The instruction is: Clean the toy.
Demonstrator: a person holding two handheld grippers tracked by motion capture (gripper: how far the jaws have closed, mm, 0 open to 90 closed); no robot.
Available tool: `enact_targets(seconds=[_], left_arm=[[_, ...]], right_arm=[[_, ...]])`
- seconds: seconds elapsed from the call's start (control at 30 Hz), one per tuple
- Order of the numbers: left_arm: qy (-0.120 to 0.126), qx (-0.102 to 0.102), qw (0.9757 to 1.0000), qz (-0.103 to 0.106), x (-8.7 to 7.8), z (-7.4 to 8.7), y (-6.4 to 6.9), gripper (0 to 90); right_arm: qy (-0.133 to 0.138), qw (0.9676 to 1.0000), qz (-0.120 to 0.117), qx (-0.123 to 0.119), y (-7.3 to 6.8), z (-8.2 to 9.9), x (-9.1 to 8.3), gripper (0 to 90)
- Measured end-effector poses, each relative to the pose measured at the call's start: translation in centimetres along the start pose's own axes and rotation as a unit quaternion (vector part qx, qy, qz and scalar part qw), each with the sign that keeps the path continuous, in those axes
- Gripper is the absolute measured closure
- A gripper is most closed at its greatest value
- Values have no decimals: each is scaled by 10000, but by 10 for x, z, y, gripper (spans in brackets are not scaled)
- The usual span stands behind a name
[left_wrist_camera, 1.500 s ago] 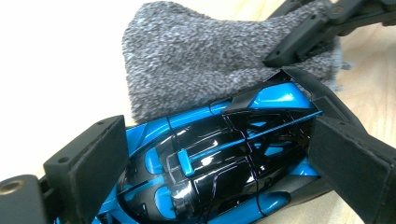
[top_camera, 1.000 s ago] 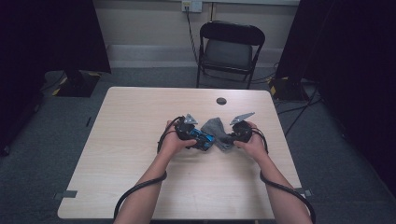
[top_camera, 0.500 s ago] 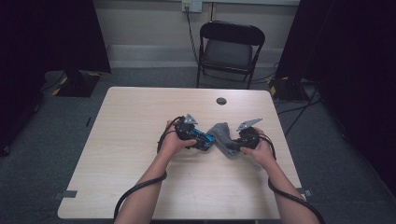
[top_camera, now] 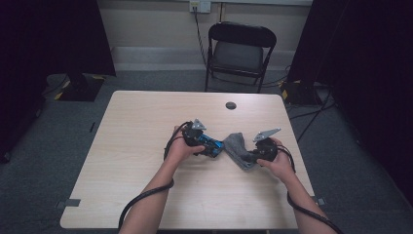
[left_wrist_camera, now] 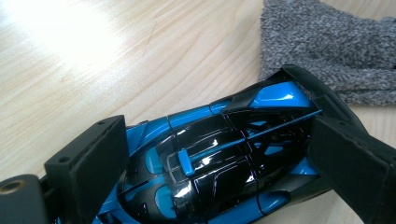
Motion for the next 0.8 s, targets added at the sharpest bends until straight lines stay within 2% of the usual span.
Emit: enact_targets(seconds=[0.23, 0.53, 0.6, 0.8], left_arm=[[-1, 7, 10000, -3, 0, 0, 0, 54], [-11, 5, 10000, -5, 0, 0, 0, 54], [-32, -5, 10000, -3, 0, -1, 0, 54], [-39, -10, 10000, 2, 0, -1, 0, 55]], right_arm=[[-66, 10000, 6, 31, -2, 4, -9, 755], [-28, 9998, 143, 163, 3, 8, -24, 756], [22, 9996, 151, 222, 6, 8, -28, 756], [227, 9982, 389, 388, 17, 1, -35, 755]])
Point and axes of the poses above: each handheld gripper's, and its own axes: x roughly forward along the jaws, z roughly out of its underside, y roughly to its right, the point moved 1 cm from there along x, roughly forward along the jaws, and after that the axes turned 15 degrees about y, right-handed, at the moved point
